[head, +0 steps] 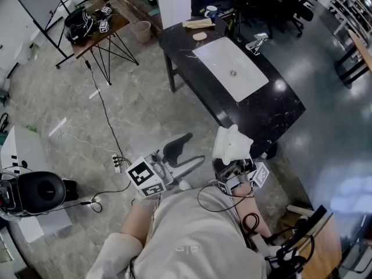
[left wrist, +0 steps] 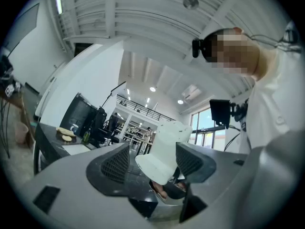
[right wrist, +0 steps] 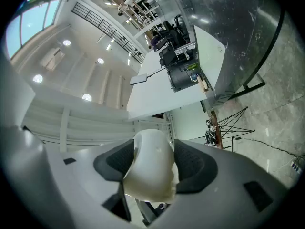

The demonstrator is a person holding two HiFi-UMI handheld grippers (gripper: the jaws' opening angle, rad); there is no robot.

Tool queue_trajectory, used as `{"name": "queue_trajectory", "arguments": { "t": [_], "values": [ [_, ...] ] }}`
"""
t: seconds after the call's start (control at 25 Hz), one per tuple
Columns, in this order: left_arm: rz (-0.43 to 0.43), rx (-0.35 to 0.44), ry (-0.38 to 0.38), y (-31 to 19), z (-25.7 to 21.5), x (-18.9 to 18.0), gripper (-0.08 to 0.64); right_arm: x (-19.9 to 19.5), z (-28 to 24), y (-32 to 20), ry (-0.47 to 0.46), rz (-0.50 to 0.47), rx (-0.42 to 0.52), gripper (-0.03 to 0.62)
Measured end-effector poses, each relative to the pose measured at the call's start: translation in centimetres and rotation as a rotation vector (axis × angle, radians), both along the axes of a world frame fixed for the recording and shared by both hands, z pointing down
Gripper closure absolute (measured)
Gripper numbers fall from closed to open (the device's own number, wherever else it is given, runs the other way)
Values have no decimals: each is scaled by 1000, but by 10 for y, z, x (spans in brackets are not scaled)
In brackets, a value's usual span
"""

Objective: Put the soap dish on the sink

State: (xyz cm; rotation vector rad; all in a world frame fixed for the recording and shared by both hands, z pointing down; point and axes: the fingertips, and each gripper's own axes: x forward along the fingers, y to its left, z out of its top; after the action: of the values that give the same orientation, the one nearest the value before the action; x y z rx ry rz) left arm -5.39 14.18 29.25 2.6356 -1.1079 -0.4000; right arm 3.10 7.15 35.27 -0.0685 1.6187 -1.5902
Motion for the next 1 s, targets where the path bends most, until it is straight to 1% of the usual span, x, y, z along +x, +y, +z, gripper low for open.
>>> {"name": "queue_trajectory", "arguments": {
  "t": [0.12, 0.2, 0.28, 0.44, 0.6, 0.72, 0.84, 0.92, 1.0],
  "values": [
    [-11, 42, -122, -4, -7, -3, 253, -9, 2, 0, -8, 6, -12, 318],
    [-7, 71, -190, -8, -10, -2, 241, -14, 4, -2, -8, 12, -18, 318],
    [16, 86, -226, -15, -14, 0, 235, -18, 8, -8, -7, 18, -32, 318],
    [81, 93, -291, -31, -12, 9, 222, -22, 20, -25, -10, 32, -66, 318],
    [109, 105, -382, -60, -9, 18, 216, -24, 36, -48, -32, 32, -93, 318],
    [118, 111, -455, -89, 0, 24, 216, -23, 52, -72, -35, 25, -135, 318],
    [138, 106, -511, -117, 11, 29, 216, -19, 69, -97, 0, 17, -175, 318],
    [165, 90, -544, -135, 20, 35, 216, -13, 83, -115, 43, 26, -197, 318],
    [196, 75, -593, -153, 34, 41, 216, -7, 100, -131, 89, 27, -233, 318]
  ]
}}
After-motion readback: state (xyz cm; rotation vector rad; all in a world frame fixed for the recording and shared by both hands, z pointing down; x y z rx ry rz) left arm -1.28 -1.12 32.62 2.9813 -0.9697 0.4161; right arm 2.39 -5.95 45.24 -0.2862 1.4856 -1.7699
